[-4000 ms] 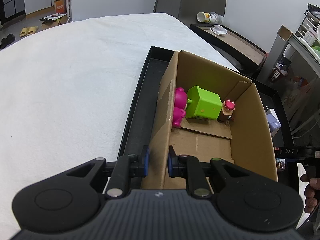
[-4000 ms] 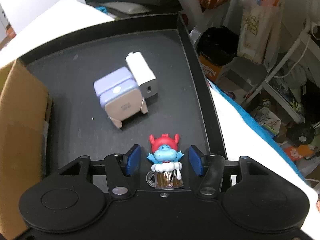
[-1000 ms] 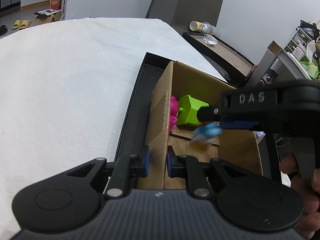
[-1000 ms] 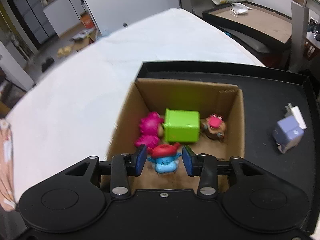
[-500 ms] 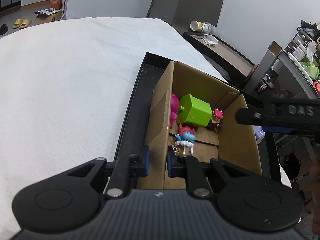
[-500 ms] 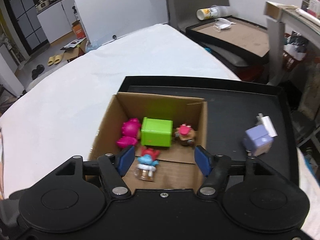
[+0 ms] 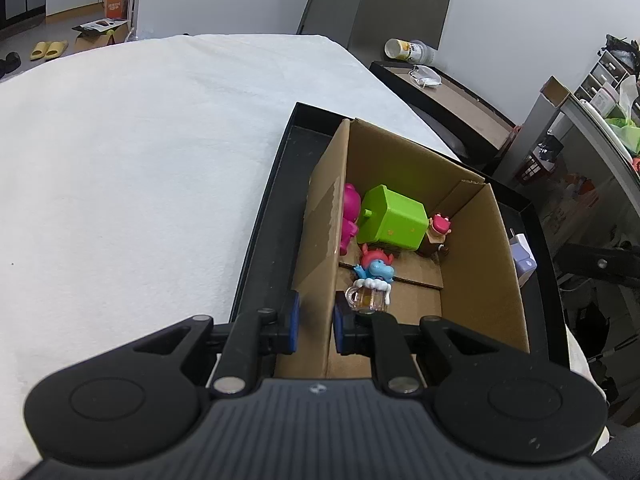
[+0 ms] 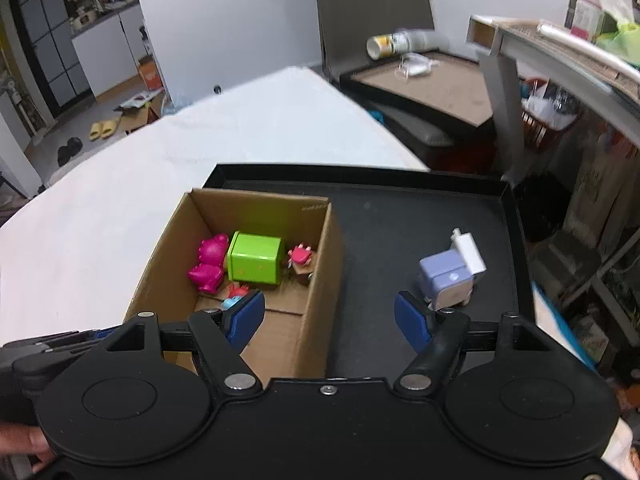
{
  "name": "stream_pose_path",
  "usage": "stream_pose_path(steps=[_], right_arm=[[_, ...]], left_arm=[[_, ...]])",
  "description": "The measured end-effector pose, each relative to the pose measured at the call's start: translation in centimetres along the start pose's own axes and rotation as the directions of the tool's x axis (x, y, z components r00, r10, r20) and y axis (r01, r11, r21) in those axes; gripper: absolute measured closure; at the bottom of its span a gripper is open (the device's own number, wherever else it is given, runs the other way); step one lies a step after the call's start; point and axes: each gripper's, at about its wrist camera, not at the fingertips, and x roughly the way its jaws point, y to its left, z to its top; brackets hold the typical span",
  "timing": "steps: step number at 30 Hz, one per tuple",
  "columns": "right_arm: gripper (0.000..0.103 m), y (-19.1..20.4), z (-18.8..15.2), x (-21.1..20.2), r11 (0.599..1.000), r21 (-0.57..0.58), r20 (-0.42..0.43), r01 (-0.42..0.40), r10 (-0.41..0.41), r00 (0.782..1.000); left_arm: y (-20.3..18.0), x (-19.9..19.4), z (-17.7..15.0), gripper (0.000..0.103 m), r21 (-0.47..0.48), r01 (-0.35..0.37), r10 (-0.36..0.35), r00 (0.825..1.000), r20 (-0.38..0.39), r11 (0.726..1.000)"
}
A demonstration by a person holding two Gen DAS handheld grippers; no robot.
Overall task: Organize rigid objects
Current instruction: 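Lower the troll into the box and open the right gripper, then move the right gripper to the lavender box figure and grasp it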
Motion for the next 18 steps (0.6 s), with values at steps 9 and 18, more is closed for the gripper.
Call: stream_pose_path(steps=[9,18], right_arm=[[0.019,-3.0,-0.7,-0.6,1.000,0.025,0.024,-0.003,0.002,1.000],[0.016,-6.0,-1.5,-0.7,0.999,0.040,0.040,-0.015,0.013,0.999]], left_arm=[[-0.5,0.2,-0.1,0.087,0.017,-0.021,0.021,1.000,0.000,1.000],[-0.8,0.5,-0.2,0.087,0.029,-0.045,0.045,0.999,-0.005,0.999]])
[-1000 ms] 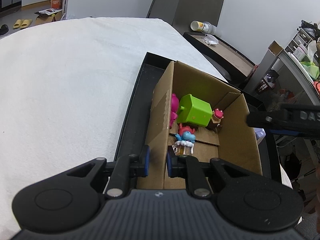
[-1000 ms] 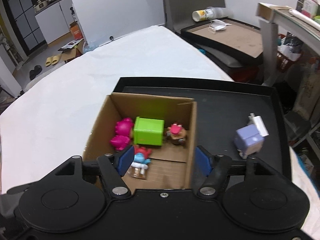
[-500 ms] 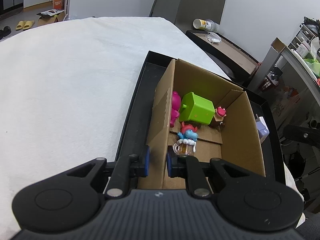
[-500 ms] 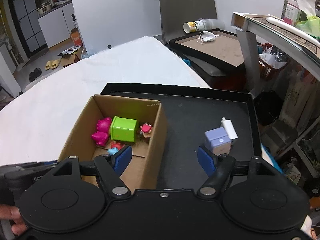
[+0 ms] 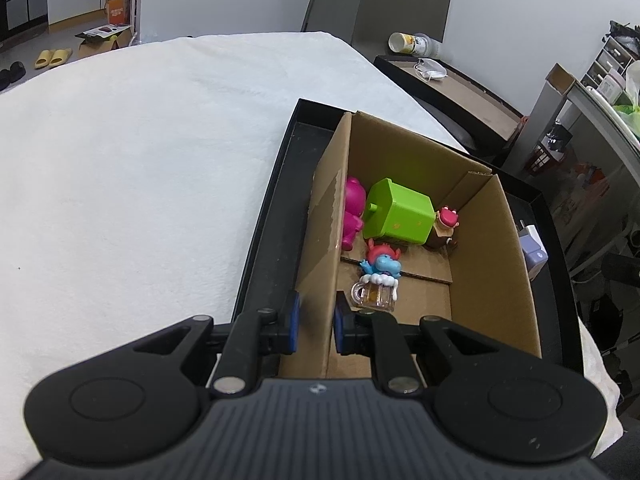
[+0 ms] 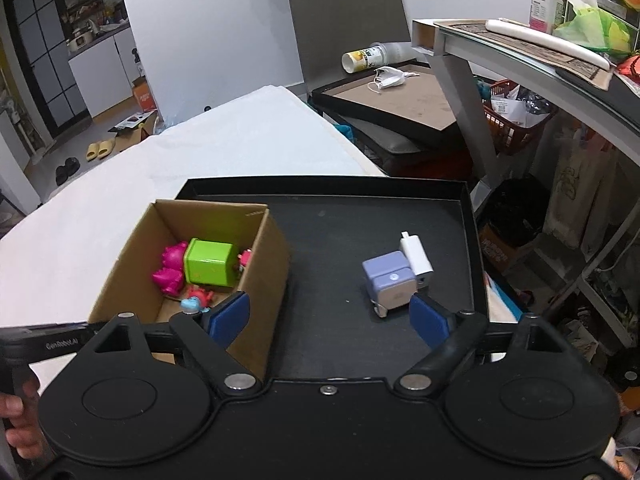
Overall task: Organize rigid objects
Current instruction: 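Move the right gripper to the lavender box figure and grasp it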
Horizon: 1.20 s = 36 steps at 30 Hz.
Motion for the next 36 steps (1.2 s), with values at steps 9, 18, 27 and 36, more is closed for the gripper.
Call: stream_pose_path(steps=[9,18,27,36], right_arm=[[0.017,-1.6,-0.9,1.8,1.000,0.002,-0.024,0.017,-0.017,1.000],[0.023,-3.5,-1.3,4.1,0.998,0.066,-0.032,-0.014,0.017,0.999],[0.028,-4.8,-1.0,7.4,0.997,0.072,-0.068,-0.005,0.010,0.998],[0.028,-4.7,-0.6,10.3,0.999,0.043,-0.078,0.001,0.002,0.997]], left_arm=[[-0.9,0.3,-0.4,0.087,0.040,-0.040,0.040,0.999,0.008,0.998],[-1.1,0.5,-0.4,0.087,0.047,-0.059,0.059,0.998,0.004,0.997],[-1.6,0.9,-0.3,0.087,0.052,-0.082,0.082,0.997,-0.002,0.995],[-1.7,1.0,-0.2,0.087,0.052,-0.094,0.094,0.996,-0.007,0.994]])
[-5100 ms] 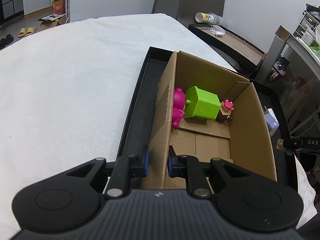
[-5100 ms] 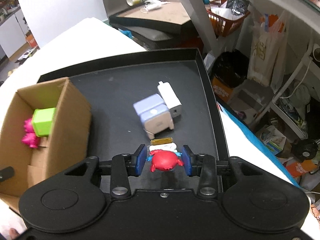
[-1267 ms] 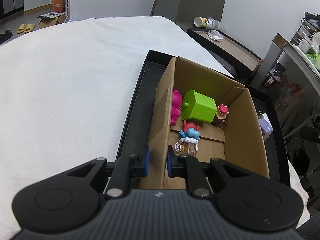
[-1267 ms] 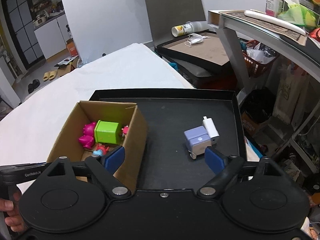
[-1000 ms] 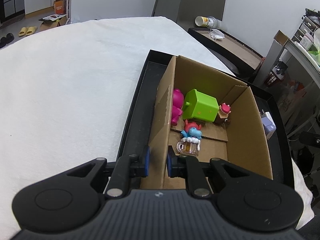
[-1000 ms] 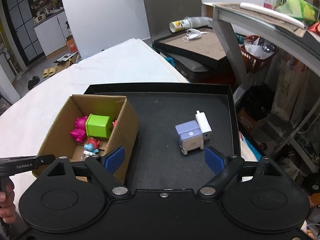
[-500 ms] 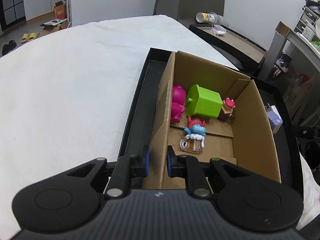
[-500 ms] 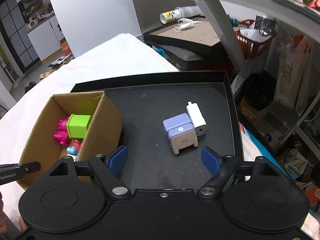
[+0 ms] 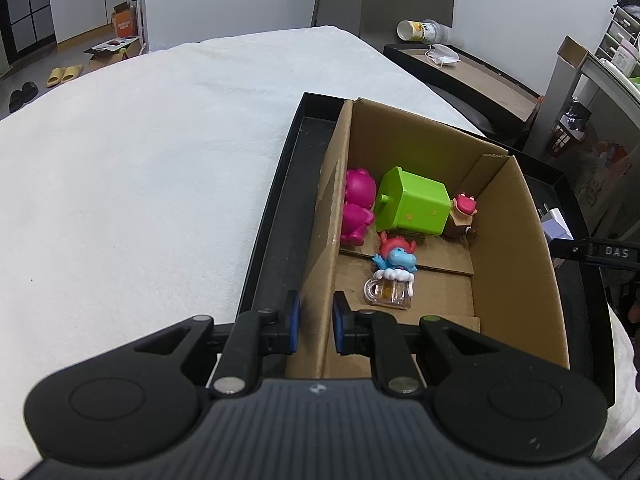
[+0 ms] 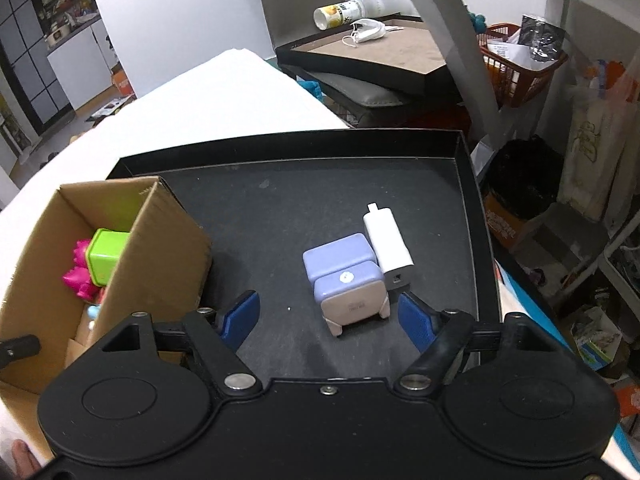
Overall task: Organize rigid objects
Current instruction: 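Move the right gripper to the lavender box figure and grasp it, then lift the lavender box figure with the right gripper toward the box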
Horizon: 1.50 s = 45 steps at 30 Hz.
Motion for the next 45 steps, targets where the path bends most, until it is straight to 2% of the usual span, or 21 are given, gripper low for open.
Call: stream_pose_path(steps=[6,8,12,16,17,28,41,43,45], right_arm=[[0.029,-0.5,0.0,1.4,1.000,0.017,-0.005,-0.003,0.003,1.000],[0.035,-0.5,0.0,1.9,1.000,0.015,-0.017,0.000,0.001,1.000],[0.038,-0.5,0.1,2.3,1.000,0.008,-0.015,0.013,-0.013,1.000],[0.054,-0.4,-0.3,2.4,1.000,-0.004,-0.006,0.014,-0.014,1.000],[0.055,-0.5,-0.4,2.3,1.000,-0.001,-0.008,0.009,-0.009,1.000],[0.056,1.1,-1.4,1.4,0.998,-0.055,-0.062,0.029,-0.032,0.998],[0.054,0.7,-2.3,0.7,0.998,-0.022,-0.135,0.053,-0.055,0.989],[0.051,0.7,-2.2,0.8,0.998,-0.025,-0.124,0.052,-0.055,0.991],[0.041,0.8,-2.0,1.0,0.998,-0.024,-0.112,0.050,-0.052,0.992]], left_arm=[[-0.1,0.1,0.0,0.087,0.001,-0.006,0.006,1.000,-0.002,1.000],[0.0,0.1,0.1,0.087,-0.002,-0.005,0.005,1.000,-0.003,1.000],[0.2,0.2,0.1,0.087,-0.006,0.001,-0.001,1.000,-0.005,1.000],[0.3,0.2,0.2,0.087,-0.013,0.010,-0.010,1.000,-0.006,1.000],[0.4,0.2,0.2,0.087,-0.016,0.012,-0.013,1.000,-0.007,1.000],[0.8,0.0,0.1,0.087,-0.025,0.042,-0.042,0.999,-0.010,0.999],[0.9,0.0,0.0,0.087,-0.028,0.048,-0.048,0.999,-0.013,0.998],[0.9,0.0,0.0,0.087,-0.028,0.047,-0.047,0.999,-0.012,0.999],[0.8,0.0,0.0,0.087,-0.030,0.043,-0.043,0.999,-0.012,0.999]])
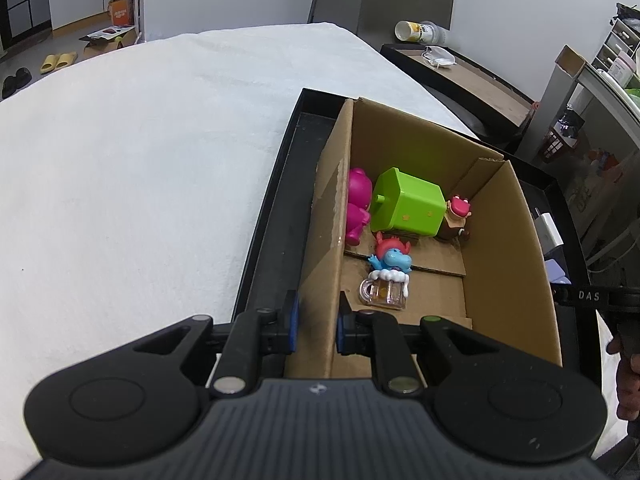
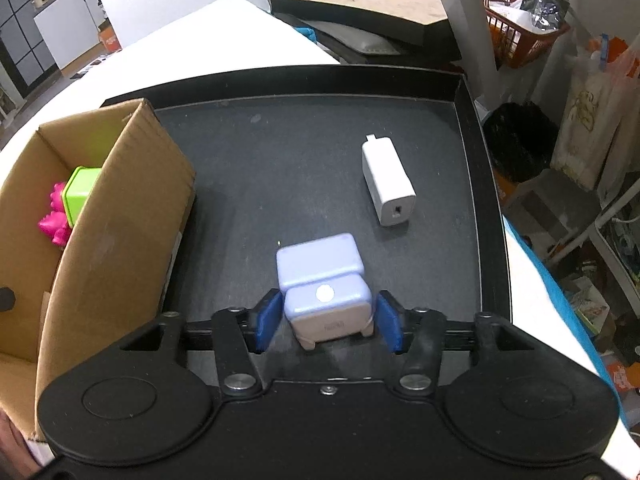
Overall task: Organize rigid objects
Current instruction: 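Lift the lavender box figure with the right gripper toward the box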
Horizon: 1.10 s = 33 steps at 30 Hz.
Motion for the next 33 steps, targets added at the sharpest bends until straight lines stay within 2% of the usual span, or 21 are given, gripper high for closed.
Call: stream_pose_path(steps=[2,6,9,10,11,18,33], right_arm=[[0.031,0.3,0.2,0.4,1.000,-0.008,0.012,0.005,-0.005,1.000],[0.031,0.9,0.5,1.4,0.999,-0.036,0.026,0.001,0.000,1.000],[0.040,1.0,0.5,1.8,0.999,-0.051,0.038,0.000,0.002,0.999],[0.053,1.0,0.5,1.9,0.998,-0.054,0.037,0.010,-0.008,0.999],[0.059,0.9,0.5,1.9,0.999,-0.053,0.031,0.003,-0.001,1.000],[0.059,0.4,0.0,0.6,0.999,-0.027,0.027,-0.017,0.018,0.999],[0.059,1.5,1.2,-5.9,0.999,-0.047,0.076,-0.026,0.030,0.997]], left_arm=[[0.0,0.1,0.0,0.087,-0.001,-0.006,0.006,1.000,-0.002,1.000],[-0.1,0.2,0.2,0.087,-0.005,-0.011,0.011,1.000,-0.004,1.000],[-0.2,0.4,0.3,0.087,-0.002,-0.018,0.017,1.000,-0.004,1.000],[-0.2,0.4,0.3,0.087,-0.005,-0.019,0.019,1.000,-0.007,1.000],[-0.2,0.3,0.3,0.087,-0.013,-0.015,0.014,1.000,-0.007,1.000],[-0.3,0.1,0.5,0.087,-0.015,-0.029,0.029,1.000,-0.005,0.999],[-1.1,-0.7,0.6,0.087,0.005,-0.063,0.063,0.998,0.020,0.998]])
